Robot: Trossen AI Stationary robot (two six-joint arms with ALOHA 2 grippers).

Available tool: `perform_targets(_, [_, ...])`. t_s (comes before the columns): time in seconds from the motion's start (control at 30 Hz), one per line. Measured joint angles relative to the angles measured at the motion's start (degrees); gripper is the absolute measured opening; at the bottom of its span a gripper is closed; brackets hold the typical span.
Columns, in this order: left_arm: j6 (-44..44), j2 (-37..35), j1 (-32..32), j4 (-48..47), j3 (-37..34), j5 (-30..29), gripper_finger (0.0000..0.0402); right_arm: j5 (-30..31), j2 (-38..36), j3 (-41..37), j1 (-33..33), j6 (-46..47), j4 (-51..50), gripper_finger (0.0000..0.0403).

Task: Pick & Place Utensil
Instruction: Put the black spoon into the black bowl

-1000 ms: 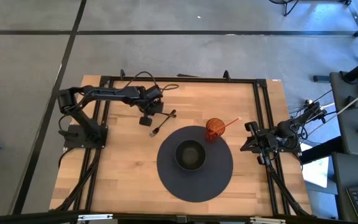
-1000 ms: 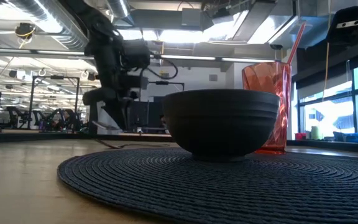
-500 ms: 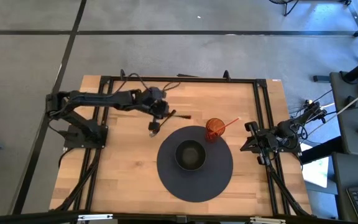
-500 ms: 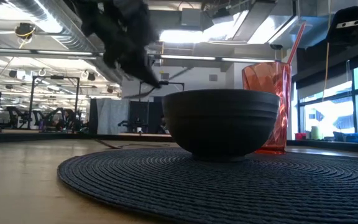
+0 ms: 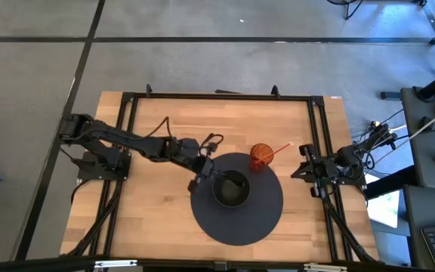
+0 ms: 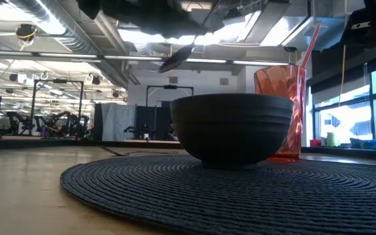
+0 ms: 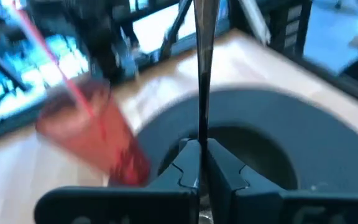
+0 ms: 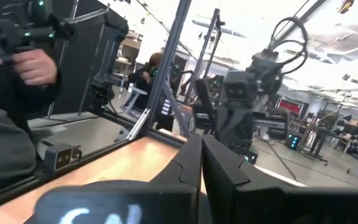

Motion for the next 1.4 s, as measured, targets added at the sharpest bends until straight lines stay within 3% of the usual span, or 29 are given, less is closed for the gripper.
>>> perform_targets(0.2, [-1.6,9.4,-1.3,8.2,3.7,0.0,0.0003,-0.1,0.0,0.0,0.0,-0.4,2.1,0.0014])
perform_targets(0.5, [-4.4,25.5,-1.7,5.2,17.2,0.5,0.0003,-0.1,0.0,0.0,0.0,-0.2,2.1,0.0014])
perform_targets(1.03, [-9.8,27.6,-2.4,1.3,18.5,0.1,0.0004,-0.2,0.0,0.0,0.0,-0.2,2.0,0.0014])
perform_targets(1.4, [-13.3,27.6,-2.4,5.5,15.1,-5.2,0.0004,-0.2,0.0,0.0,0.0,0.2,2.0,0.0014])
